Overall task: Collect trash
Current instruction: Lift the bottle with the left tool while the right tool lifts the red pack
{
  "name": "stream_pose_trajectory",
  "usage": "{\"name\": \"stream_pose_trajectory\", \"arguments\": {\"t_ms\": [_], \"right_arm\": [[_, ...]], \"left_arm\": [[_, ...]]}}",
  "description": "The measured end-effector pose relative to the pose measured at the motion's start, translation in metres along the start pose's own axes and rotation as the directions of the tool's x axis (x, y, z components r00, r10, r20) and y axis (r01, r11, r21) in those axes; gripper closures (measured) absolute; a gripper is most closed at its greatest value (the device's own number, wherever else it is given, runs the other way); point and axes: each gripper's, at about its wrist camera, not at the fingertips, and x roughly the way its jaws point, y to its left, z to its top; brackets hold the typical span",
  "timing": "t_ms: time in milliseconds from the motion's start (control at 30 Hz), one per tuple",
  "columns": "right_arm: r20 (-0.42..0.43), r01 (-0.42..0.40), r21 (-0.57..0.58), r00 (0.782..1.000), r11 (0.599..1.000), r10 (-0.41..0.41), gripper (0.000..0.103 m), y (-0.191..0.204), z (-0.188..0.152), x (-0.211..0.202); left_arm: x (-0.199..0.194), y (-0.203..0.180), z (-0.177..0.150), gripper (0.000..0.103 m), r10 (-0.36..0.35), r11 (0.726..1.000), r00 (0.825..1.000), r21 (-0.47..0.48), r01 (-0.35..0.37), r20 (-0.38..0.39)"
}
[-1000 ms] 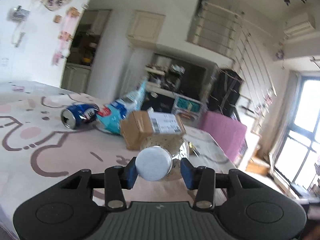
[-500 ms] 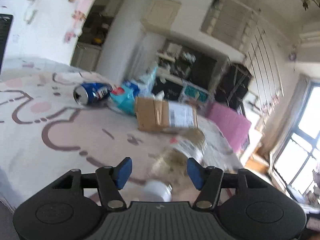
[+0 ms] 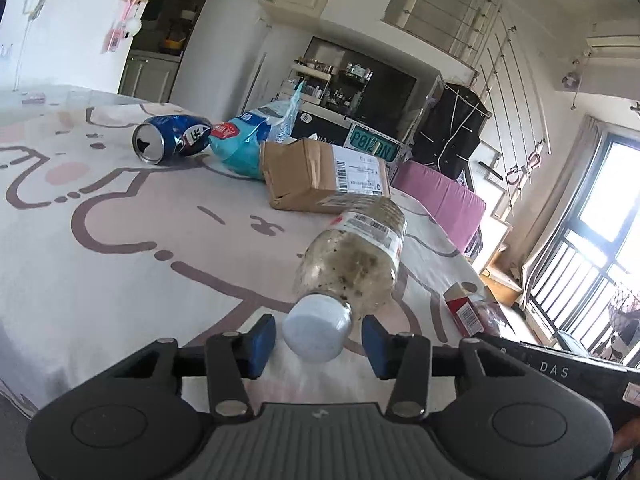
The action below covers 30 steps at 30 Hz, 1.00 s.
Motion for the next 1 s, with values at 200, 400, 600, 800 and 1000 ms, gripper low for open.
{"name": "stream_pose_trajectory", "arguments": {"t_ms": [200,400,600,800,1000], "right_arm": [[0.010,0.004,-0.009,1.000,1.000,-0.003,0.047,0.002,-0.003,-0.001],[0.011,0.003,-0.010,1.000,1.000,-0.003,0.047,0.001,-0.003,-0.001],[0.011,0.000,-0.009,1.000,1.000,0.000,0.047,0.001,-0.004,-0.001],[0.013,-0.001,-0.008,1.000,1.000,0.001,0.047,0.001,-0.004,-0.001],[0.014,0.000,-0.010,1.000,1.000,0.000,0.047,0.000,-0.004,-0.002]], "left_arm": [[-0.012,0.000,0.003,0.065,0.026,1.000,0.996,-0.012,-0.025,0.085],[-0.014,-0.012,0.007,0.066,0.059,0.996,0.991,0.053,-0.066,0.121],[-0.013,-0.012,0.006,0.060,0.071,0.995,0.992,0.066,-0.079,0.106],[-0.005,0.006,0.005,0.053,0.025,0.999,0.998,-0.028,-0.024,0.055],[-0.005,0.014,0.002,0.063,-0.036,0.996,0.997,-0.077,0.042,0.072]]}}
